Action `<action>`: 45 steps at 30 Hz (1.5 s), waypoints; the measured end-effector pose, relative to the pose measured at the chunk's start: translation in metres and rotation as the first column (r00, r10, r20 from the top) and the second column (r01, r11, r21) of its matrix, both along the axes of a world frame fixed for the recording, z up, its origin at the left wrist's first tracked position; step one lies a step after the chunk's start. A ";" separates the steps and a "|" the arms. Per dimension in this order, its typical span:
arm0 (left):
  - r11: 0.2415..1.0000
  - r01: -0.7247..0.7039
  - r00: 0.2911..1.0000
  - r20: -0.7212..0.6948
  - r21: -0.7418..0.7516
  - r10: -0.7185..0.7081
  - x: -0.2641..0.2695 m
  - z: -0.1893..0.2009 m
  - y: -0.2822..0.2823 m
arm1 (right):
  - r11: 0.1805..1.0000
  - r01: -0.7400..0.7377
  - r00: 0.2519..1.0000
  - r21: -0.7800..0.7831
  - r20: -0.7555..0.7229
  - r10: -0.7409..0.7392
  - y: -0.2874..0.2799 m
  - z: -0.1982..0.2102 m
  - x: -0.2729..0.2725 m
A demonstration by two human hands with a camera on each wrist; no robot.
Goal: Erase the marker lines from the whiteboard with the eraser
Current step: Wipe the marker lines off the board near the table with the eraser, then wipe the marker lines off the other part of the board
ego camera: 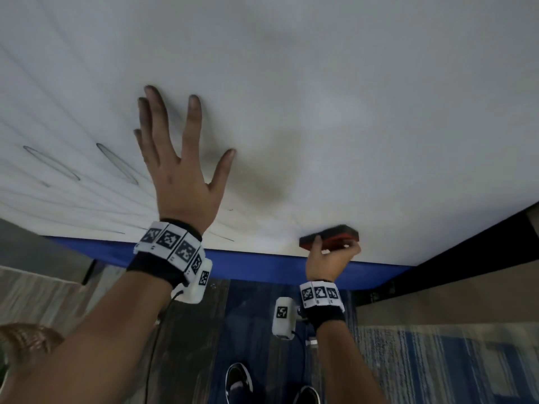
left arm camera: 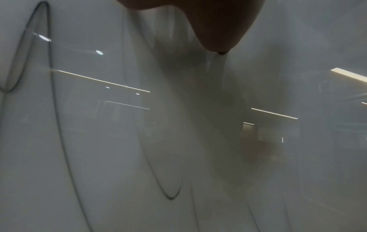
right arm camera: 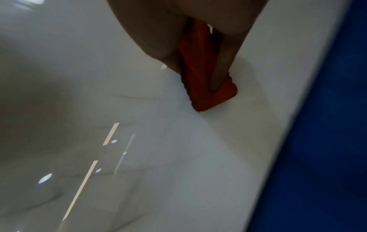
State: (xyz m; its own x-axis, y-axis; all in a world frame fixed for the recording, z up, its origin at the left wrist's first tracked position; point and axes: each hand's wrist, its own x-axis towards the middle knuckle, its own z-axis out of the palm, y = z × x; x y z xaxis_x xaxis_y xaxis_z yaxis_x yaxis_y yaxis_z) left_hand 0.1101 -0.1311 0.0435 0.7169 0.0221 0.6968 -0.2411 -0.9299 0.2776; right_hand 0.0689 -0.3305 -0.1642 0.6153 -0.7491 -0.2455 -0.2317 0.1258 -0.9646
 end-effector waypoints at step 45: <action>0.908 0.331 0.940 -0.170 0.259 -0.294 -0.021 -0.002 0.089 | 0.913 -0.008 0.993 0.407 0.113 -0.041 0.174 0.081 0.026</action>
